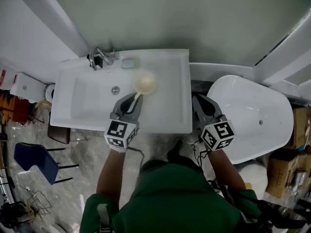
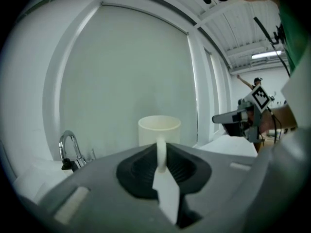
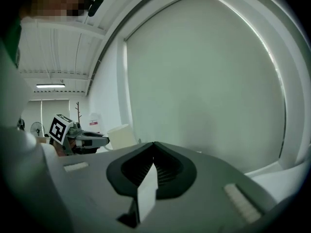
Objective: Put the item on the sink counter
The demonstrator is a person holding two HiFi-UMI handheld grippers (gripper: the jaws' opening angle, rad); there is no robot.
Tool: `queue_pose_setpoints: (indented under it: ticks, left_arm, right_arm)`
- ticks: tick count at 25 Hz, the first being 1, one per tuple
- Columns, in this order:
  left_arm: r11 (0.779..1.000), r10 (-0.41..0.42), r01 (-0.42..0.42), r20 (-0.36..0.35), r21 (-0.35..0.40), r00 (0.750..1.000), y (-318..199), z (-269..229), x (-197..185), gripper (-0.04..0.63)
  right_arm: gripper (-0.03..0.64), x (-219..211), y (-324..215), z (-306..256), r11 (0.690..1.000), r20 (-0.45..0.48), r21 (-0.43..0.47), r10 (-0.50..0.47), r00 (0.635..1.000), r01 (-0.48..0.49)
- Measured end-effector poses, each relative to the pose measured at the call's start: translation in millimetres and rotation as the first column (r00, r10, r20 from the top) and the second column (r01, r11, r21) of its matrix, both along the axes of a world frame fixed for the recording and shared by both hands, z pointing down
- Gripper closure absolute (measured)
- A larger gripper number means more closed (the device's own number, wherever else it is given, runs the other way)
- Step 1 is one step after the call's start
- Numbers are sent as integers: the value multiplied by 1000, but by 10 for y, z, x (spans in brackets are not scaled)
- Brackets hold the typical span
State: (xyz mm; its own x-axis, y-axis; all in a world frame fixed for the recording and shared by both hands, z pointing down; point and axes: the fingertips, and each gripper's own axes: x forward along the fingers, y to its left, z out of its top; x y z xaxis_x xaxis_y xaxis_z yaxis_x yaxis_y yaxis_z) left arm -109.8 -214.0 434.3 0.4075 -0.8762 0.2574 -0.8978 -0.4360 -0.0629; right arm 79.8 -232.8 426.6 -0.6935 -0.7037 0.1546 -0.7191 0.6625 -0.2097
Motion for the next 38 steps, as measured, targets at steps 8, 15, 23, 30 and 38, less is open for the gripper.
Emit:
queue_pose_setpoints:
  ticks: [8, 15, 23, 30, 38]
  left_arm:
    - [998, 22, -21, 13, -67, 1000, -630, 364, 163, 555]
    - [990, 90, -83, 62, -111, 994, -1191, 825, 232, 555]
    - [974, 169, -159, 52, -162, 984, -1657, 1336, 371, 555]
    - [965, 214, -198, 82, -171, 973, -1889, 1635, 412, 555]
    - [955, 241, -227, 54, -189, 969, -2091, 1928, 485, 555]
  right_arm:
    - [620, 146, -381, 266, 997, -2, -74, 3, 1000, -3]
    - [620, 283, -615, 439, 988, -41, -116, 97, 994, -101]
    - [620, 457, -817, 653, 966, -95, -157, 191, 977, -204]
    - [620, 415, -961, 813, 954, -107, -193, 210, 972, -228]
    - [620, 354, -1055, 1016, 943, -123, -232, 214, 969, -238]
